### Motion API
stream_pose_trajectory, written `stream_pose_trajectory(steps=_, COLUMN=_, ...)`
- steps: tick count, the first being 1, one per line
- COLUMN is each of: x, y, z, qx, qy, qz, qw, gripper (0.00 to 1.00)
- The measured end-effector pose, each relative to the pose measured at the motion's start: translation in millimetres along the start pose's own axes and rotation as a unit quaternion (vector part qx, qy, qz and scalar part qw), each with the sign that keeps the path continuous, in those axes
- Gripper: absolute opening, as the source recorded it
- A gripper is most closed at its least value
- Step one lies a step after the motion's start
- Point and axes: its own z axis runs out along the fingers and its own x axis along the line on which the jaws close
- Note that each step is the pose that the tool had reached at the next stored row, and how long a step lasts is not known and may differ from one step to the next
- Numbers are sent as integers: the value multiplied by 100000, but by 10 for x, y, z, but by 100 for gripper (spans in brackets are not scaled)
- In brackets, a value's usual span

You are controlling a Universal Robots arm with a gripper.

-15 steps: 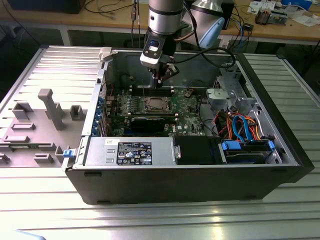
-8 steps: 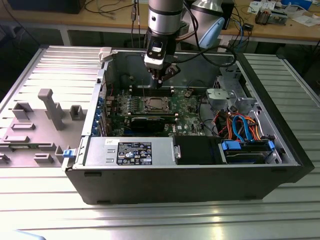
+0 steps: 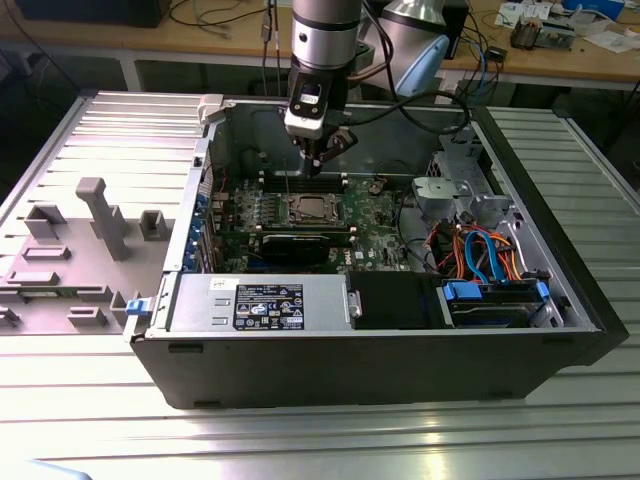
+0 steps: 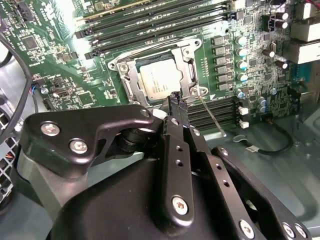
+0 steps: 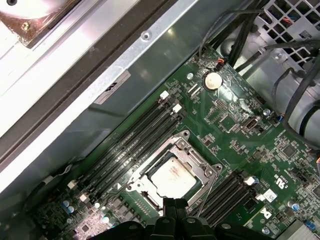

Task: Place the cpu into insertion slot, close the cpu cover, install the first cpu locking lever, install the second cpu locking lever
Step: 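Install the first cpu locking lever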

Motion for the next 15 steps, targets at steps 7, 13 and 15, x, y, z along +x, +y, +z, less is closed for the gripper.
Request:
stream_pose_trajectory(steps=7, x=1, y=-2, z=2, qx=65, qy=-44, qz=-4212, qw=99911, gripper=11)
stream_pose_trajectory(steps=13, x=2, y=-4, z=3, qx=-204, qy=-419, qz=-7267, qw=99735, gripper=11)
stream_pose_trajectory(steps=15, x=2, y=-5, z=4, qx=-423, qy=-631, qz=-7388, qw=99724, gripper=11)
